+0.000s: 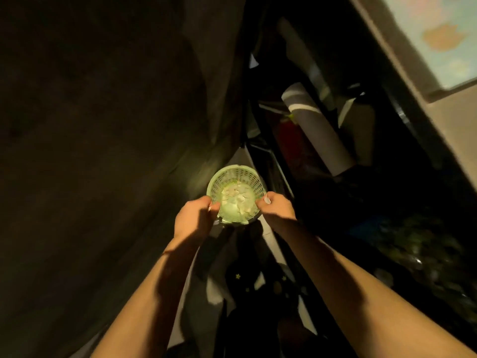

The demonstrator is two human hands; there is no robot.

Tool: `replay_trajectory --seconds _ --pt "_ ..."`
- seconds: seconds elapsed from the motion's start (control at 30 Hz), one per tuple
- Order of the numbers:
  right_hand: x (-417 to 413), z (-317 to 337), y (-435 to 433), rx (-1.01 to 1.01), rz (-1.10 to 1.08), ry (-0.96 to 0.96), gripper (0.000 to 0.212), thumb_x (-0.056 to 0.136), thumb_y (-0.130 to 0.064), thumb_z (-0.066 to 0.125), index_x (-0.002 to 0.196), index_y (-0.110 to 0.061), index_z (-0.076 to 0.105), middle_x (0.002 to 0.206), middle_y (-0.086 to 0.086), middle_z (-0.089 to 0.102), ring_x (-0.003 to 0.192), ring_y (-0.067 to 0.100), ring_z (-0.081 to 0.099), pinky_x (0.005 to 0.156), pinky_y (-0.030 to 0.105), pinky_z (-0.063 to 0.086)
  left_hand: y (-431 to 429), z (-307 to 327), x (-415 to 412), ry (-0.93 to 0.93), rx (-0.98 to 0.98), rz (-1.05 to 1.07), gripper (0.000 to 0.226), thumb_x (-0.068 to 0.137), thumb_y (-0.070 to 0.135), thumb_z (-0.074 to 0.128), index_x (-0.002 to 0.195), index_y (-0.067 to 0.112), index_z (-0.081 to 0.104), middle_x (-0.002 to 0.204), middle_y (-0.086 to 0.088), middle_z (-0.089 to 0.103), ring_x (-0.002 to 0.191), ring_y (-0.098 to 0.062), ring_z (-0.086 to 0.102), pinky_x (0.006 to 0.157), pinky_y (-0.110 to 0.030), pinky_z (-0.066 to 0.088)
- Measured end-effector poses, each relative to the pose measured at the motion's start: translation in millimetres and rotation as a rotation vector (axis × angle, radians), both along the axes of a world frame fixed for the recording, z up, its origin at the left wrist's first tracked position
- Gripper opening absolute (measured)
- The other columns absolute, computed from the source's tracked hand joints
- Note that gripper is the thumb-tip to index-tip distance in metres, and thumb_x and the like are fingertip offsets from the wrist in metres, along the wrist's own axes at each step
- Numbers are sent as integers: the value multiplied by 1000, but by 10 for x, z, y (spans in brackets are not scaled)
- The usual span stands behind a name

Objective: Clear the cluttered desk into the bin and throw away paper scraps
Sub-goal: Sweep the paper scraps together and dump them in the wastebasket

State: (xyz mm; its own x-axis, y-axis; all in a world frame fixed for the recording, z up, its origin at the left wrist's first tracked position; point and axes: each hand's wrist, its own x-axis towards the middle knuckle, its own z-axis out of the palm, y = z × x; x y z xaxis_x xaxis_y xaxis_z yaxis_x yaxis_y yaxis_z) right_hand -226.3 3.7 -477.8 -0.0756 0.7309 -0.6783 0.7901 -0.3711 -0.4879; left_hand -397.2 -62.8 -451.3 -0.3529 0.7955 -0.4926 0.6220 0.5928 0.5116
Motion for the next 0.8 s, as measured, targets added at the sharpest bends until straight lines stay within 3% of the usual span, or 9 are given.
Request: replay_trajectory --seconds 0.13,0.33,0.4,0.53,0.7,0.8 --pt "-17 -492 79 29 126 -89 24 90 -26 51 104 -8 60 112 17 64 106 35 58 84 34 45 -7 -474 -55 -32 -7 95 40 90 32 53 56 15 41 54 5 44 66 -21 44 54 -28 29" --pt "-276 -1104 250 201 482 -180 23 94 -27 47 104 -9 56 105 14 65 100 33 59 72 32 40 -40 -1023 -185 115 -92 -102 36 92 39 46 62 21 38 66 4 45 64 -15 46 55 -26 31" --pt "-397 -1279 318 262 536 -175 24 95 -28 48 105 -8 56 105 13 65 100 33 59 70 32 39 -26 -1131 -192 139 -127 -121 33 93 39 45 66 23 39 64 7 42 61 -10 43 54 -26 32" --pt "-570 -1582 444 391 607 -158 24 94 -26 50 110 -8 54 104 12 65 98 33 60 68 32 37 10 -1341 -181 154 -123 -135 27 94 40 45 78 19 47 72 3 48 70 -16 50 63 -28 40" --pt "-662 -1815 476 554 737 -166 19 92 -18 48 109 -9 51 99 12 66 87 33 62 63 33 39 4 -1538 -199 135 -70 -119 27 93 39 47 79 17 49 76 -1 54 75 -21 57 74 -36 53" --pt "-700 -1906 496 534 761 -153 24 92 -22 51 111 -8 50 110 14 61 97 34 60 72 38 44 4 -1619 -199 125 -81 -122 26 93 41 46 81 17 51 78 -1 57 79 -22 60 77 -39 55"
